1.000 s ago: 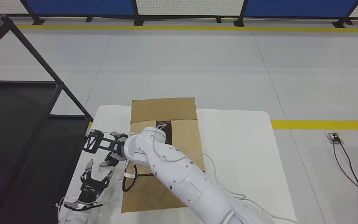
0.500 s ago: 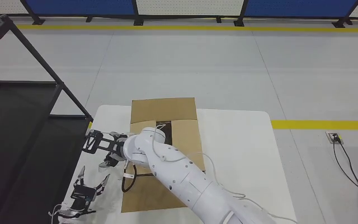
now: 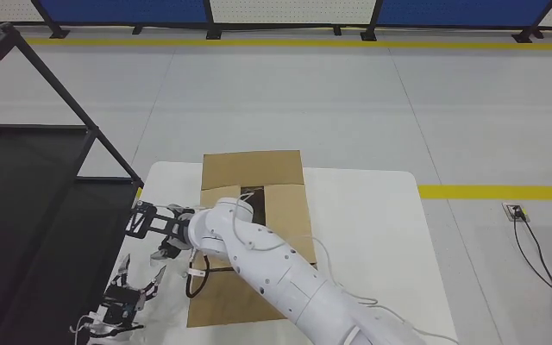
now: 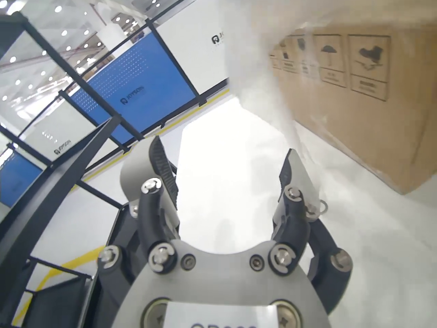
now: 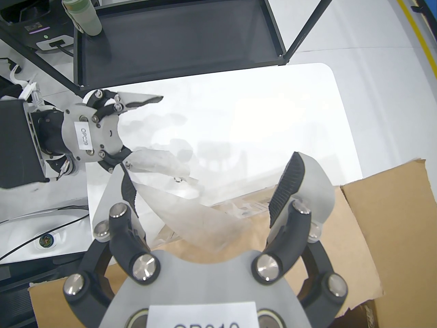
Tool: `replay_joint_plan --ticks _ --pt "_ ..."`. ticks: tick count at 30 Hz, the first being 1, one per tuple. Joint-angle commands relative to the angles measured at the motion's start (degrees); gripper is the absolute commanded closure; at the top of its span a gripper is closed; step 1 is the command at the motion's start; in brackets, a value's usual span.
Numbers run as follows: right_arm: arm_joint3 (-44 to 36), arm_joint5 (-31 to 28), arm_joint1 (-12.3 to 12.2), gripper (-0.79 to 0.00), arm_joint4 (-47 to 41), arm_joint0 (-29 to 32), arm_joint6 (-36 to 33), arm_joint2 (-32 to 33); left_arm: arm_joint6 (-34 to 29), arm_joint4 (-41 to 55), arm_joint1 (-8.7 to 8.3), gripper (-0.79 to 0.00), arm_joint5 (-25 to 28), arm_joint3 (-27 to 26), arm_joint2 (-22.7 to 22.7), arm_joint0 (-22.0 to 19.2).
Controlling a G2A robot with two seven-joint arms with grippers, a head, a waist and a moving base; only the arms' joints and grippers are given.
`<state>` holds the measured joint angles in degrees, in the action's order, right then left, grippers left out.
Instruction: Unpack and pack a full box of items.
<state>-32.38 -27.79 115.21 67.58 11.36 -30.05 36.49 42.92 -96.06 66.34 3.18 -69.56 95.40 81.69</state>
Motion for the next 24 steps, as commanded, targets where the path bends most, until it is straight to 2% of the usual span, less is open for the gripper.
replay_joint_plan --ticks 1,9,16,18,20,21,23,24 --pt "-0.13 0.12 -0.02 -0.785 -0.11 0.03 -0.05 -0.15 -0.74 -0.09 -0.09 -0.696 -0.43 0.41 0.39 -0.24" --pt "-0.53 0.38 -0.09 -0.785 -0.46 0.11 -0.40 -0.74 0.80 -3.07 -0.40 -0.693 0.94 0.32 -0.57 -1.48" --pt "-0.66 0.44 -0.11 -0.785 -0.90 0.17 -0.54 -1.18 1.82 -1.05 0.08 -0.686 -1.44 -1.72 -1.98 -1.66" --pt "-0.67 0.39 -0.12 -0.785 -0.98 0.16 -0.53 -1.33 2.11 -1.46 0.13 -0.659 -1.89 -2.17 -2.36 -1.51" --pt "-0.70 0.43 -0.12 -0.785 -1.09 0.15 -0.53 -1.46 2.35 -2.47 0.16 -0.585 -3.18 -2.24 -2.72 -1.53" --pt "-0.71 0.40 -0.12 -0.785 -1.11 0.13 -0.57 -1.55 2.39 -2.58 0.21 -0.382 -3.47 -2.16 -2.96 -1.60" --pt "-0.71 0.41 -0.13 -0.785 -1.22 0.09 -0.57 -1.66 2.23 -2.60 0.30 -0.296 -4.07 -2.09 -3.36 -1.86" --pt "-0.72 0.44 -0.13 -0.785 -1.28 0.08 -0.57 -1.73 2.12 -2.65 0.34 -0.222 -4.31 -2.04 -3.54 -2.00"
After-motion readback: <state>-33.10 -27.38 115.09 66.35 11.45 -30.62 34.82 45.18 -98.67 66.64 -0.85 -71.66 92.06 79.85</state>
